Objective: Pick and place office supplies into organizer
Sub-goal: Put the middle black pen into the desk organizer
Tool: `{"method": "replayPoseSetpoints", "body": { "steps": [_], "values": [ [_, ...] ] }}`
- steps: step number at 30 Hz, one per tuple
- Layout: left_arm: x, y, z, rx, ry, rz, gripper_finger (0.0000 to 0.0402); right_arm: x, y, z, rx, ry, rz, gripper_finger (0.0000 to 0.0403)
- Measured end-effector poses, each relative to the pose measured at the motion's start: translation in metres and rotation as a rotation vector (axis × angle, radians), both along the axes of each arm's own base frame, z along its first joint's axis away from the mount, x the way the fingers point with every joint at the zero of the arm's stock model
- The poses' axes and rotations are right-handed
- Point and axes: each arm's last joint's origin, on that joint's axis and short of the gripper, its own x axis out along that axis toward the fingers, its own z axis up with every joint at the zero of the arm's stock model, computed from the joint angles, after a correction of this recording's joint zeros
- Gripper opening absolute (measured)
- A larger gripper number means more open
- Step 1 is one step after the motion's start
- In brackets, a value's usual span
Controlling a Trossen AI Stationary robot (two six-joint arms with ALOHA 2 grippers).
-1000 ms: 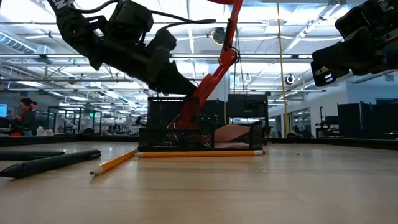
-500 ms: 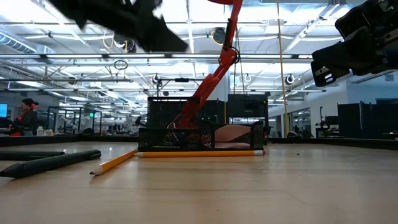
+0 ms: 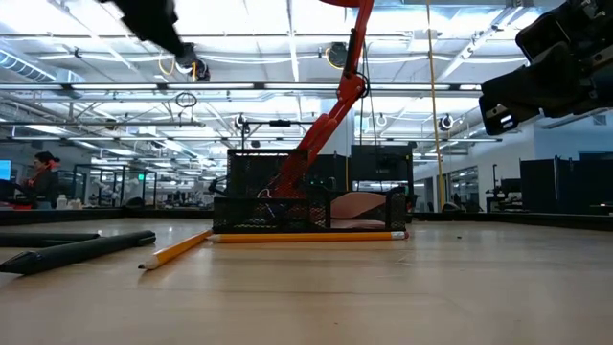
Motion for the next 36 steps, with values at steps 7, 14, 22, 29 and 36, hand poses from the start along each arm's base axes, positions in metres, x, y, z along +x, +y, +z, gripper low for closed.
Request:
{"method": "replayPoseSetpoints", "body": {
  "steps": [7,14,22,29,36],
  "values": [
    [0.009,-0.038,-0.045,-0.002,0.168,-0.002,0.017,0.0,0.0,0.0,0.0,-0.001,0.0,0.0004],
    [0.019,-0.056,-0.085,-0.006,0.33,-0.008,0.017,0.0,0.0,0.0,0.0,0.001,0.0,0.0004],
    [0.025,-0.061,-0.111,-0.004,0.439,-0.026,0.017,0.0,0.0,-0.001,-0.001,0.006,0.0,0.0004],
    [0.025,-0.061,-0.13,-0.013,0.509,-0.047,0.017,0.0,0.0,-0.001,-0.001,0.005,-0.001,0.0004],
    [0.015,-0.055,-0.157,-0.107,0.501,-0.058,0.017,0.0,0.0,0.0,-0.001,0.005,-0.002,0.0004]
  ]
}}
